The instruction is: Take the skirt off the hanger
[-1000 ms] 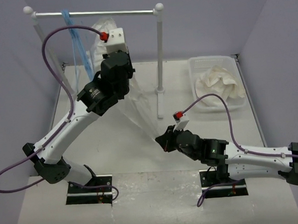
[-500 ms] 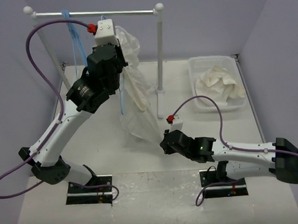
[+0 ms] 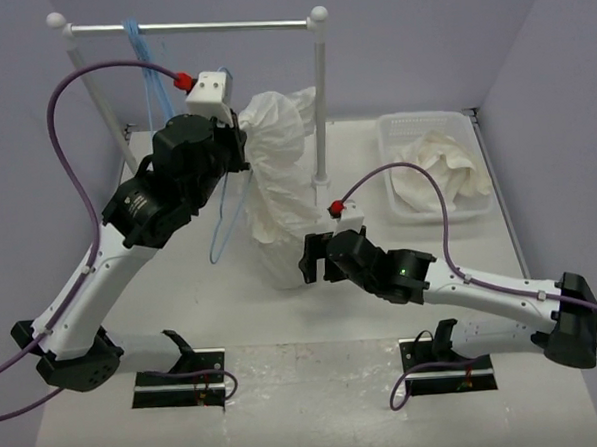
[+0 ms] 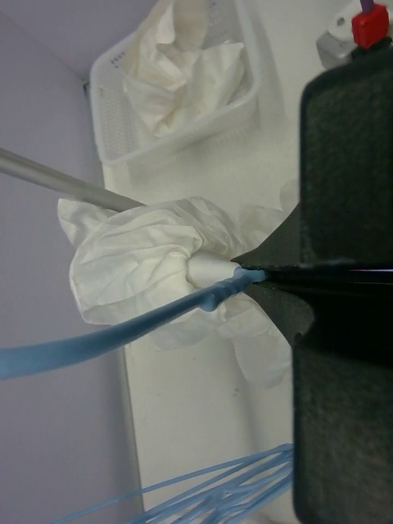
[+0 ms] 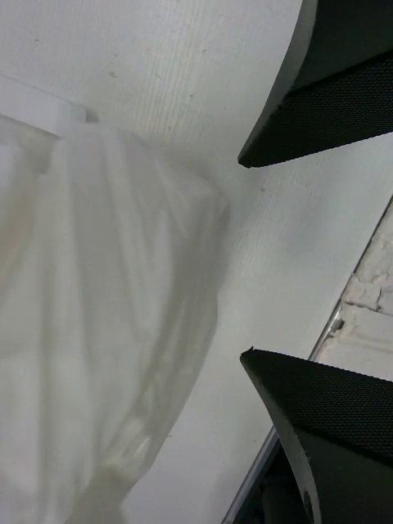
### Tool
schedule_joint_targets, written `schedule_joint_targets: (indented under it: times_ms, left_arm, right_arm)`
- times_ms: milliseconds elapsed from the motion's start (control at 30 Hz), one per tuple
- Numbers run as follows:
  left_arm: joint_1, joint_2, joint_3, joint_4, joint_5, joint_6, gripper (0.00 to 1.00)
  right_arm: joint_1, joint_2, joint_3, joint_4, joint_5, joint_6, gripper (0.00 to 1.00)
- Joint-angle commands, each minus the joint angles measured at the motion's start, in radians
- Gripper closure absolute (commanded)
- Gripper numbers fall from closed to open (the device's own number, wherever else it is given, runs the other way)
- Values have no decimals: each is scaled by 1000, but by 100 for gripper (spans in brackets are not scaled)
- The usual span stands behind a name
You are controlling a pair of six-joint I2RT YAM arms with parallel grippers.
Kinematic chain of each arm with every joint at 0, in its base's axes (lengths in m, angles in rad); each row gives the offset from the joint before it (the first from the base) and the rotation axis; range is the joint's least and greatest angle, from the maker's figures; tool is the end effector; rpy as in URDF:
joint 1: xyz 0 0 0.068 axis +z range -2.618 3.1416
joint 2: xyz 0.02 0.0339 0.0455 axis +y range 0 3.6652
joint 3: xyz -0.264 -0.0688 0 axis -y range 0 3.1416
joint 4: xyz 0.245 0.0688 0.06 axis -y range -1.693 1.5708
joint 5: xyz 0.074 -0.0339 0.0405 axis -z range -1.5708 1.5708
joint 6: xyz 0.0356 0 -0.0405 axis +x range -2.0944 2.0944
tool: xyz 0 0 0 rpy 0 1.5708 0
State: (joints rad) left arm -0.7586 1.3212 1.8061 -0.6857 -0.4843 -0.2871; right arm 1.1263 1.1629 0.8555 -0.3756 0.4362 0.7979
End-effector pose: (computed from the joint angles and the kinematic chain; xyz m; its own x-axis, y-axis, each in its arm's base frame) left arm 0.1906 -0.1579 0.5156 -0.2175 -0.1392 -0.9661 0.2253 0.9559 -0.1884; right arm 0.1208 0.2187 0.2718 -0.6744 0.0930 -0.7325 -0.2787 0.8866 0.3691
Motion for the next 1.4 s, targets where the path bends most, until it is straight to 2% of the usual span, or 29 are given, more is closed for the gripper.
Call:
schedule_joint_targets:
  times_ms: [0,100,233,333,433,467,533,567,633,667,767,967,1000,1033,1067,1100,1167,1267,1367]
  left_arm:
    - [8,-97,-100,-38,50,-55,100]
    - [8,-146,-160,-78,68,-78,100]
    - [7,-200,-234,-78,200,-55,100]
    - [7,-243,-280,-98,286,-29,100]
    - [7,-301,-313,-121,372,-6,100]
    - [7,-318,-336,-126,380,-1,100]
    - [7,-353,-344,-143,407,8,100]
    - [7,-365,-356,-153,414,17,100]
    - [7,-392,-382,-152,446,41,100]
    - [7,-399,-393,-144,460,49,100]
    - [7,-409,-415,-135,516,69,100]
    - [7,-427,-421,-121,543,103,100]
    - [7,-436,-419,-118,544,105,100]
    - [7,-441,-418,-111,540,108,100]
    - [7,-448,-415,-110,540,109,100]
    - [7,-453,-406,-106,535,111,100]
    - [7,-459,-395,-109,514,114,100]
    - [7,-470,-389,-118,490,115,100]
    - [7,-474,-390,-127,471,118,100]
  right_arm:
    - [0,-45,69,-106,39,-38,1]
    - [1,-71,74,-86,30,-119,1]
    - [-2,-94,77,13,47,-325,1]
    - [-49,-89,91,50,16,-483,1]
    - [-146,-78,65,125,-120,-590,1]
    - [-172,-71,47,156,-222,-682,1]
    - [-239,-68,43,176,-247,-782,1]
    - [-272,-69,45,187,-360,-831,1]
    - [-361,-83,51,217,-478,-934,1]
    - [-390,-85,56,218,-661,-968,1]
    - [-441,-51,117,184,-833,-1061,1]
    - [-441,118,260,99,-873,-1145,1]
    - [-442,138,272,98,-858,-1140,5]
    - [-442,170,295,92,-858,-1134,17]
    - [-444,178,300,84,-850,-1122,57]
    - [-450,181,301,86,-835,-1108,76]
    - [-465,169,281,89,-814,-1073,100]
    - [-520,135,215,125,-739,-1014,100]
    - [-653,107,146,168,-720,-948,100]
